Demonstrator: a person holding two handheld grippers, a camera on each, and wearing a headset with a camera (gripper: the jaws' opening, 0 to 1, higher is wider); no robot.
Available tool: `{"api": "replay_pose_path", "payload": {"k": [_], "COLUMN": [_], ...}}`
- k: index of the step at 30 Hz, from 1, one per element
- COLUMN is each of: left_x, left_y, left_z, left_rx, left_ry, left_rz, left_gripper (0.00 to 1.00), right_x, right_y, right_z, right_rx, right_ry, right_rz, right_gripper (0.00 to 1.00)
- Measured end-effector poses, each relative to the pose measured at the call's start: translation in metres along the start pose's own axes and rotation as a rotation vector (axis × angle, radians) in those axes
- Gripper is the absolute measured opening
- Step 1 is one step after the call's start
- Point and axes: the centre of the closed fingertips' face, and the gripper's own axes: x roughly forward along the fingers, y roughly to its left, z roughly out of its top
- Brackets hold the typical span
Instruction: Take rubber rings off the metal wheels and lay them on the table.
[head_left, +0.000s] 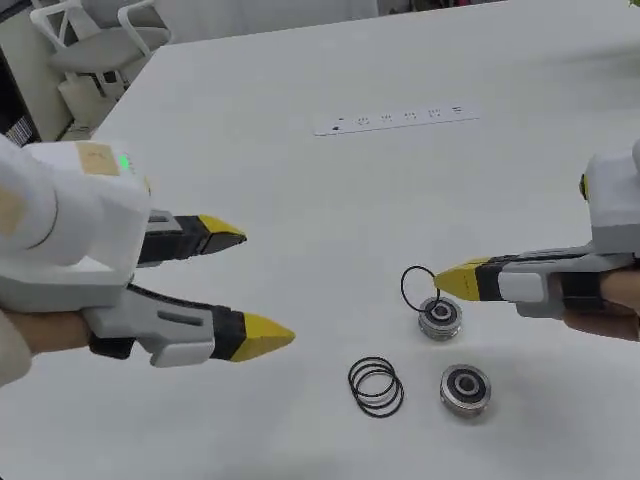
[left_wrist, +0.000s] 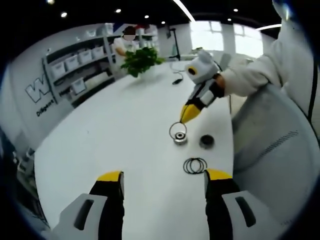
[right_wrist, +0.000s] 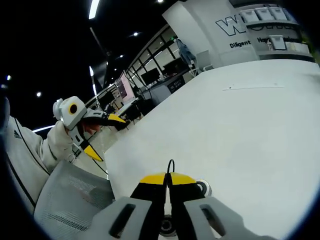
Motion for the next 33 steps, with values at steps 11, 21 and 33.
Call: {"api": "replay_pose_path", "payload": {"k": [11,21,33], "left_x": [-0.006,-0.006,-0.008], "left_y": [-0.024,-0.034,-0.036], "left_z": [-0.035,-0.059,-0.064], "left_rx": [-0.081,-0.177,-0.233], "left_ry": [0.019,0.027,0.013], "left_rz": [-0.041,-0.043,-0.040], "left_gripper": [0.77,0.81,0.81], "right_x": [0.012,0.022,0.029], "right_y": [0.020,0.042,0.067], "right_z": [-0.019,-0.041,-0.088], "right_rx": [-0.012,-0.034,-0.048], "right_ry": [0.083,0.175,0.354], "right_rz": [0.069,0.139,0.253], "right_gripper": [0.00,0.00,0.00]}}
